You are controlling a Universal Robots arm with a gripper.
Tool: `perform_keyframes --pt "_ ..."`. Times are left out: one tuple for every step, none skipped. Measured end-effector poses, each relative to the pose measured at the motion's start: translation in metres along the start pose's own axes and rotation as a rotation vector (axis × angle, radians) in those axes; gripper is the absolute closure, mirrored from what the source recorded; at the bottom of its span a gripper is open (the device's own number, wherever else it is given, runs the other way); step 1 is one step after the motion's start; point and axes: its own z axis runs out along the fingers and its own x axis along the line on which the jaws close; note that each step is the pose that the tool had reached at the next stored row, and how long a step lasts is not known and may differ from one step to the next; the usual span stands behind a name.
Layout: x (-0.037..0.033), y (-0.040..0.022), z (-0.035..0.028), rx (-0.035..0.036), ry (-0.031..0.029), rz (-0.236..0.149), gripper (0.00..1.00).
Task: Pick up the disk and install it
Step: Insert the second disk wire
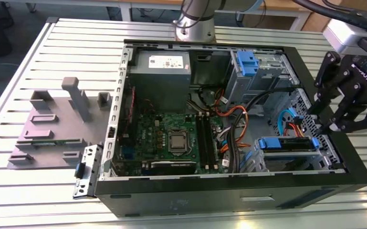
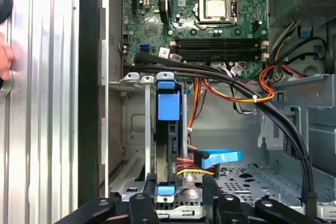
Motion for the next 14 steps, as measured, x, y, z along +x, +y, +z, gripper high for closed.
perform_keyframes --pt "-0.0012 0.0013 0.0010 0.0000 0.0000 0.000 0.53" --pt "-0.0023 0.0027 0.0023 0.0000 -0.0001 0.000 0.53" --pt "-0.0031 0.0038 0.0034 0.0000 0.0000 0.000 0.53" --pt "-0.0040 0.0044 0.0047 0.0000 -0.0001 0.000 0.53" --pt "-0.0048 0.0049 0.0059 0.0000 -0.0001 0.000 0.53" --pt "-0.0054 0.0055 0.0071 0.0000 -0.0001 0.000 0.53" --pt "-0.0057 0.0060 0.0085 0.0000 -0.0003 0.000 0.53" --pt "-0.0059 0.0065 0.0098 -0.0001 -0.0002 0.000 0.53" --pt "-0.0060 0.0067 0.0112 0.0000 -0.0003 0.000 0.53" --pt "-0.0060 0.0071 0.0123 0.0000 0.0000 0.000 0.53" --pt "-0.0060 0.0075 0.0133 0.0000 0.0001 0.000 0.53" --pt "-0.0061 0.0079 0.0140 0.0000 0.0001 0.000 0.53" --pt "-0.0061 0.0085 0.0145 0.0000 0.0001 0.000 0.53" --pt "-0.0060 0.0093 0.0149 0.0000 -0.0001 0.000 0.53"
